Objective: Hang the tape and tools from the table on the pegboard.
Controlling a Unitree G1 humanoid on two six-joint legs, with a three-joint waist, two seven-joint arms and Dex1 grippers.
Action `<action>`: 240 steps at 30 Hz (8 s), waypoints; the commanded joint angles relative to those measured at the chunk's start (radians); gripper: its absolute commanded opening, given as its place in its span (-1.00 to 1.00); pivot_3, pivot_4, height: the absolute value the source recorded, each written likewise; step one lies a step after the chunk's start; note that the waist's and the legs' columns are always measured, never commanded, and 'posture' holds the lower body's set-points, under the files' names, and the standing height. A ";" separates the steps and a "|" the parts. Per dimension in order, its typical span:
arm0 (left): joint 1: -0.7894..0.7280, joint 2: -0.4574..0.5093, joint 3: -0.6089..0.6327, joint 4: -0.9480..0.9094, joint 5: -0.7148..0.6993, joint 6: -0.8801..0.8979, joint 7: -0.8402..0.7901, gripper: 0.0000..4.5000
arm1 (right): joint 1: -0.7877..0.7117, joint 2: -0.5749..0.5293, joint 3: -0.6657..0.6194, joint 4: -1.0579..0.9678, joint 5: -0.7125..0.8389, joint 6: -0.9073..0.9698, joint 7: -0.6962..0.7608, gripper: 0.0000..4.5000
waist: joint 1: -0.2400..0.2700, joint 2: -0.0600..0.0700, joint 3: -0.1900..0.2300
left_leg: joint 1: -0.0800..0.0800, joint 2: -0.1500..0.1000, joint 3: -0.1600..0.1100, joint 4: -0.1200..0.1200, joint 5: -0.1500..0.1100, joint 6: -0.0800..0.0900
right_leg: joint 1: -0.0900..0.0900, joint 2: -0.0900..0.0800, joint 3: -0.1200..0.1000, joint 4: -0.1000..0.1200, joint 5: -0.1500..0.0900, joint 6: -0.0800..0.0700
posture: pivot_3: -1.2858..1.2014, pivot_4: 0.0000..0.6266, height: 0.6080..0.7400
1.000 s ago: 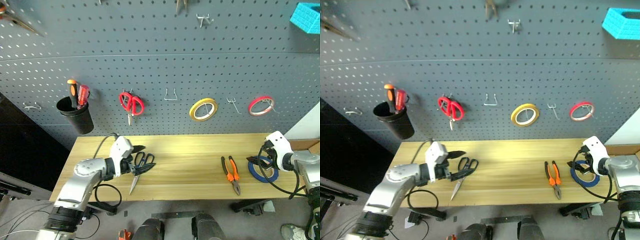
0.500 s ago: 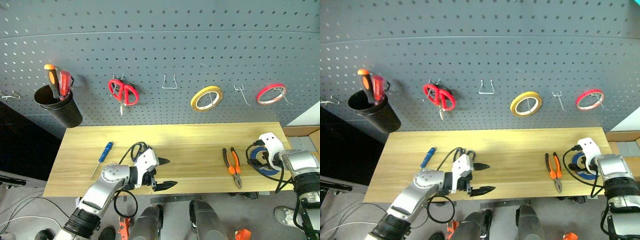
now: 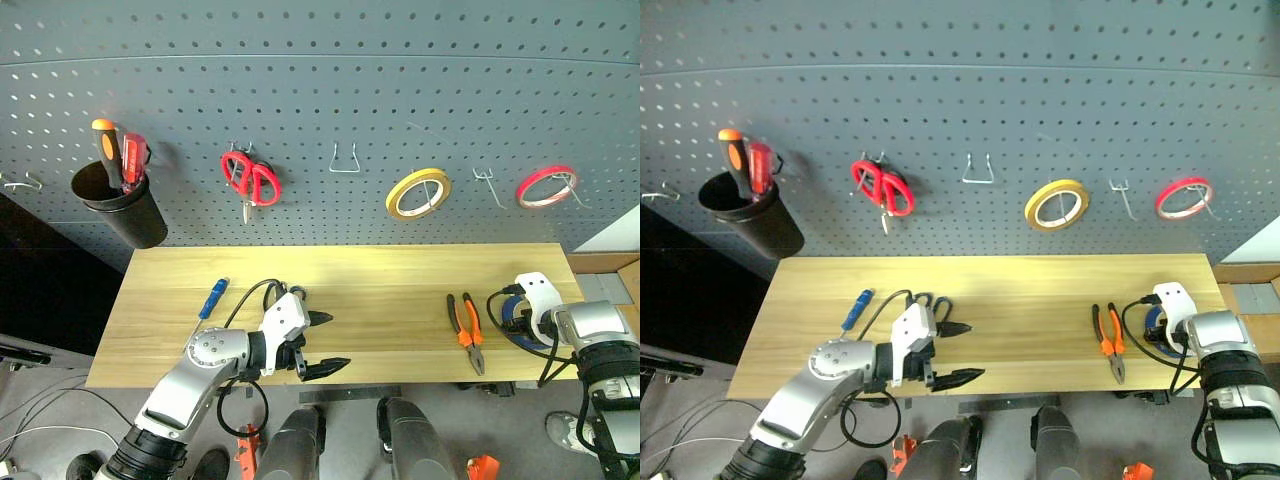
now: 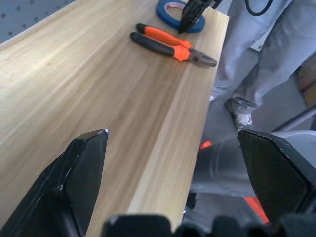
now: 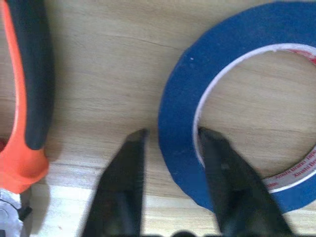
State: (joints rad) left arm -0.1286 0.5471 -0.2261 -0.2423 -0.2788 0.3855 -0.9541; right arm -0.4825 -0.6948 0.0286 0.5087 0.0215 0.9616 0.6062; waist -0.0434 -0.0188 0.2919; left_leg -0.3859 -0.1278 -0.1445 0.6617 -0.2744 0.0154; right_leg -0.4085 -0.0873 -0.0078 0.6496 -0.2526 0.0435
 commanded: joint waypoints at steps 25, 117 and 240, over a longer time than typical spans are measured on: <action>-0.321 -0.283 0.101 0.265 -0.077 -0.270 0.025 1.00 | 0.407 0.146 -0.425 -1.274 0.310 -0.173 -0.005 -0.85 | -0.109 0.003 0.003 | -0.009 0.001 0.018 0.004 0.006 0.009 | -0.012 0.001 0.012 -0.002 0.015 0.011 | -0.26 -0.07 1.00; -0.131 -0.145 0.356 -0.080 -0.207 -0.154 0.238 1.00 | -0.036 0.301 -0.254 -1.092 0.736 -0.090 0.065 -0.11 | -0.060 -0.005 -0.007 | -0.014 0.008 0.040 0.004 0.012 0.009 | -0.031 0.005 0.024 0.006 0.031 0.010 | -0.10 -0.19 1.00; 0.282 -0.163 0.361 -0.234 0.050 -0.322 0.554 -0.82 | -0.005 0.223 0.178 -0.766 0.307 -0.509 0.287 1.00 | 0.032 -0.014 -0.019 | -0.014 0.017 0.043 0.002 0.012 0.000 | -0.031 0.011 0.024 -0.005 0.035 0.005 | 0.05 -0.24 1.00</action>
State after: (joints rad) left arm 0.1591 0.3876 0.1046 -0.4104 -0.2148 0.1185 -0.4031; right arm -0.4747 -0.4741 0.2185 -0.2520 0.3184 0.4853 0.8778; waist -0.0110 -0.0329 0.2724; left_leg -0.3999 -0.1106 -0.1013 0.6641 -0.2626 0.0159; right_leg -0.4395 -0.0762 0.0158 0.6447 -0.2173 0.0486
